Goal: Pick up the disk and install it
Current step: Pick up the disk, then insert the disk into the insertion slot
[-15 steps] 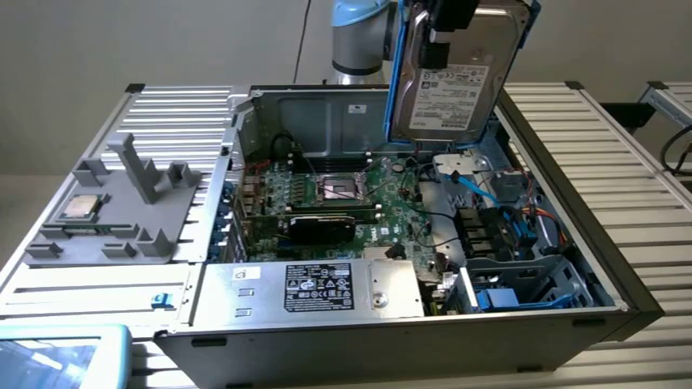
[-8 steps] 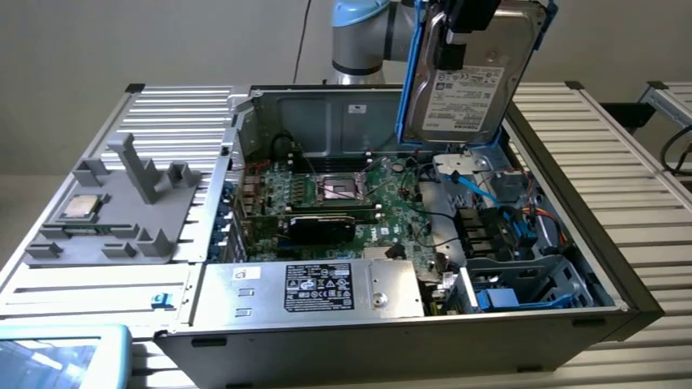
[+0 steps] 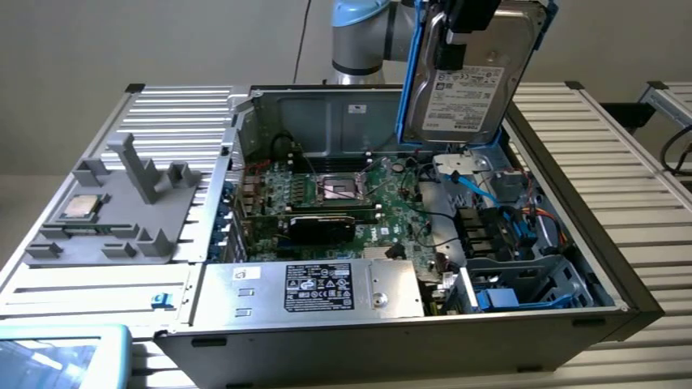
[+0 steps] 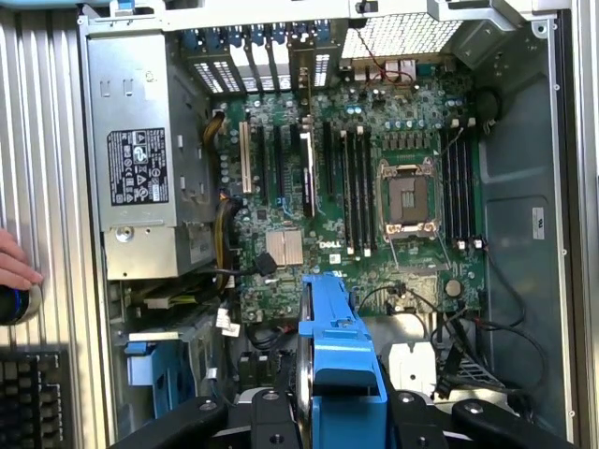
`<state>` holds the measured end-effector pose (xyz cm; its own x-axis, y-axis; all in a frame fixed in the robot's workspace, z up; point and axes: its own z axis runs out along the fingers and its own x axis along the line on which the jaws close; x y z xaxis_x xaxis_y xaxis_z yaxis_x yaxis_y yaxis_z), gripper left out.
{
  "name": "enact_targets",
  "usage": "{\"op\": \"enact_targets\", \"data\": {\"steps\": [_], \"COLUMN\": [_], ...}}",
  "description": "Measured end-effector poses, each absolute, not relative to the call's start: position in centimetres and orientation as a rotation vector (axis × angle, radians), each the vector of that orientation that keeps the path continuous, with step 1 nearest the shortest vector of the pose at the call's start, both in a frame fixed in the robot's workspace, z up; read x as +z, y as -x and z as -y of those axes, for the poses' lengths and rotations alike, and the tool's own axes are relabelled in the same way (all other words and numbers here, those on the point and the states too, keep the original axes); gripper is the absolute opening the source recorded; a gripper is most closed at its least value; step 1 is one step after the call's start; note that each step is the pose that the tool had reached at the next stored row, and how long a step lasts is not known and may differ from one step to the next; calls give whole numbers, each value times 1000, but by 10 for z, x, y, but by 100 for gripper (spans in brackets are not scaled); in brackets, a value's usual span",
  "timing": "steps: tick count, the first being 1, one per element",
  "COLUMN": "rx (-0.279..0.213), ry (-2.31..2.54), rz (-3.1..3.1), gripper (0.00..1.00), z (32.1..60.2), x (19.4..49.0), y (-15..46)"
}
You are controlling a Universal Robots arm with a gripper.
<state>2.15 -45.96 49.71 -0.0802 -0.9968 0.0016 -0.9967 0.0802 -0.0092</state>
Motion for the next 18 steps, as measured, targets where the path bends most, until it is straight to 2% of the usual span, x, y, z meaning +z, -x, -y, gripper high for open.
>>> {"op": "enact_targets", "data": {"steps": [11,18], "rx": [-12,-16], "ry": [2130,2132], "rz": [-2304,-2307], "gripper": [37,37], "z": [460,483], "x": [497,497], "y": [-33,-36]}}
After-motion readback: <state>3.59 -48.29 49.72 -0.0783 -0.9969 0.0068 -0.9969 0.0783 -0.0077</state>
